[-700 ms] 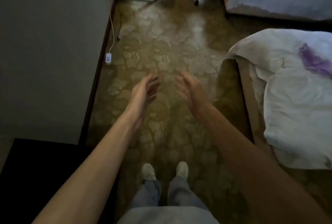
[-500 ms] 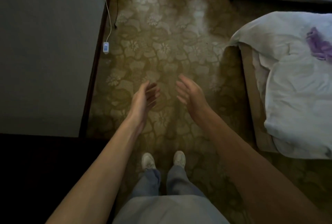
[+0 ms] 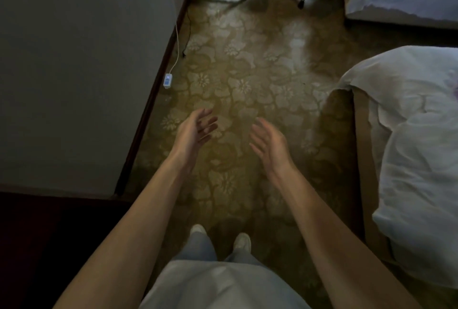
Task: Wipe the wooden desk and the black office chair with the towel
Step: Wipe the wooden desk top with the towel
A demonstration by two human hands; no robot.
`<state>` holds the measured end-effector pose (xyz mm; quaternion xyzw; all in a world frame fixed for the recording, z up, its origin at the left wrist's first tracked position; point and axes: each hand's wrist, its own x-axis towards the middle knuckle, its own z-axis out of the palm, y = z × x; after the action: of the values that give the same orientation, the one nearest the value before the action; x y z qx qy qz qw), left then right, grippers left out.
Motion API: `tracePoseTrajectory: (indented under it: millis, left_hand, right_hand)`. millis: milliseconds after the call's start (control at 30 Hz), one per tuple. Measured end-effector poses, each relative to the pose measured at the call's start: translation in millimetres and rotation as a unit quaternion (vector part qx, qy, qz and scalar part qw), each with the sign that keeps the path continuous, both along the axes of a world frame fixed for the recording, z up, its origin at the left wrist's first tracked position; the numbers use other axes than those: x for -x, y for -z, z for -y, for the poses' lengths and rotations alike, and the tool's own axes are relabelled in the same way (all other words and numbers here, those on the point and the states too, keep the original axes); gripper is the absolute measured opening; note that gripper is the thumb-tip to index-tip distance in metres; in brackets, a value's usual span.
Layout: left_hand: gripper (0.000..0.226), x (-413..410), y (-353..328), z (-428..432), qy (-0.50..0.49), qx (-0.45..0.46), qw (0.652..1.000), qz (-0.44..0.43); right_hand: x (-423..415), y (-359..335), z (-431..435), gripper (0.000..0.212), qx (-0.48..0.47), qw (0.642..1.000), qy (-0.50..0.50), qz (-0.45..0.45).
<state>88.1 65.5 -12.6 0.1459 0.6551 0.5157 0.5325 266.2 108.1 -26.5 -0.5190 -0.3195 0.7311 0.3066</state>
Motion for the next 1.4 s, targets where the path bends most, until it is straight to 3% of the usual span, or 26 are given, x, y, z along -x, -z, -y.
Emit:
tracePoseTrajectory:
  millis: [367,533,700,867,1100,1200,1400]
  left_hand:
    - [0.033,23.1,-6.9,-108.4,-0.003,-0.024,1.000,-0.018]
    - [0.034,53.6,-7.7,-212.2,0.051,-0.048,0.997,-0.039]
    - [0.030,85.7,-14.2,-331.6,0.098,-0.044,0.994,-0.026]
    - [0.031,115.3,-32.0,-426.6,0.116,-0.075,0.990,-0.015]
    - [0.033,152.8,-30.4,-519.0,0.099,-0.080,0.992,-0.015]
    - [0.033,170.5,-21.2,-561.3,0.082,-0.066,0.994,-0.009]
    - [0.033,208.6,-17.9,-688.8,0.063,-0.067,0.995,-0.028]
  right_hand:
    - [27.3,-0.2,-116.1,0.053,-0.009,0.999,-0.036,-0.022]
    - [57.8,5.8,-207.7,0.059,-0.037,0.998,-0.046,0.002]
    - [89.4,-3.2,-307.2,0.054,-0.010,1.000,0.019,0.011]
    - [123.2,-29.0,-396.0,0.034,-0.034,0.999,0.027,0.023]
    - [168.2,-32.8,-496.4,0.044,-0.089,0.995,0.039,0.026]
    - [182.8,-23.7,-542.7,0.036,-0.074,0.996,0.042,0.023]
    - [226.3,0.5,-676.4,0.045,-0.035,0.997,0.059,-0.020]
